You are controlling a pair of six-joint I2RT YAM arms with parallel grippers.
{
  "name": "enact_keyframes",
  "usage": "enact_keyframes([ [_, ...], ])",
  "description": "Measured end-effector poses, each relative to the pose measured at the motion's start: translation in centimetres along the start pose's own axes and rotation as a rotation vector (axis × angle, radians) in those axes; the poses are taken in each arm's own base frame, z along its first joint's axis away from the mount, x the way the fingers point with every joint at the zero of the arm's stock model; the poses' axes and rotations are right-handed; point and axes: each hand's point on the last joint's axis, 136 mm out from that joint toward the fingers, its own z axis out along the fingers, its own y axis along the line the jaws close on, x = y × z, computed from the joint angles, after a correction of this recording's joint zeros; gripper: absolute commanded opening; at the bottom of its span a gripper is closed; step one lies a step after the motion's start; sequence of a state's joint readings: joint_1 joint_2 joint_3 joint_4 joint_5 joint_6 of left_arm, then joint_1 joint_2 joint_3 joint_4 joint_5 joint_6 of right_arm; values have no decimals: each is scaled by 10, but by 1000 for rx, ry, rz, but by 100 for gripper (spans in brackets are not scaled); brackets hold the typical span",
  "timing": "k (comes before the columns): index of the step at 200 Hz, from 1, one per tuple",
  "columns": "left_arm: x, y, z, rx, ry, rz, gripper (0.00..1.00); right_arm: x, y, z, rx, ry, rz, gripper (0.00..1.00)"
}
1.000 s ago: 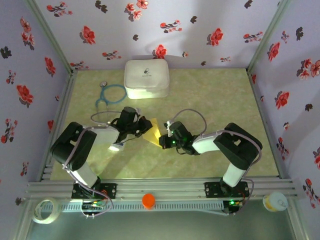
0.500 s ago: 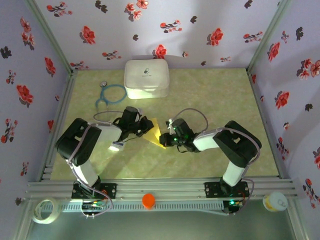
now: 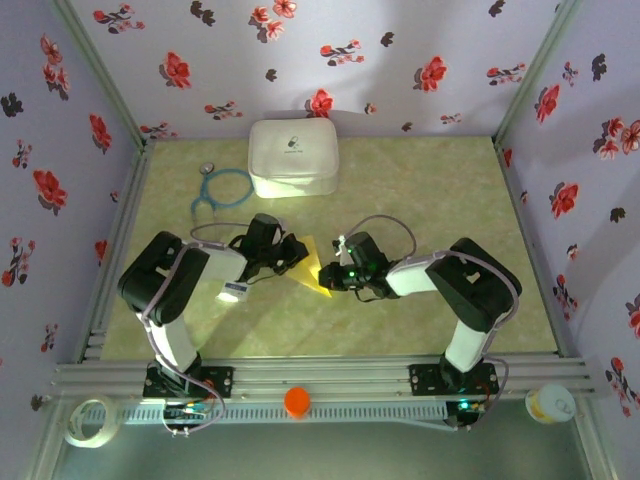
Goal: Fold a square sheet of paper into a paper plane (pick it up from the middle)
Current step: Fourth fold the wing at the center of the table.
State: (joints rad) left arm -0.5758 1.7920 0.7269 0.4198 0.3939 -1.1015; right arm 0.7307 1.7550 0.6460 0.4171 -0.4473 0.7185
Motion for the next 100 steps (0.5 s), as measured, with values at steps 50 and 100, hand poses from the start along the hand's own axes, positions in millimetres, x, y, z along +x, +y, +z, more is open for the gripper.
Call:
enact_keyframes([
  [50,-1,0,2,-1,2,0,0,0,0,0,-2,8,5,14],
  [100,-2,-3,2,5,1,2,0,0,3,0,-7,19,25,18],
])
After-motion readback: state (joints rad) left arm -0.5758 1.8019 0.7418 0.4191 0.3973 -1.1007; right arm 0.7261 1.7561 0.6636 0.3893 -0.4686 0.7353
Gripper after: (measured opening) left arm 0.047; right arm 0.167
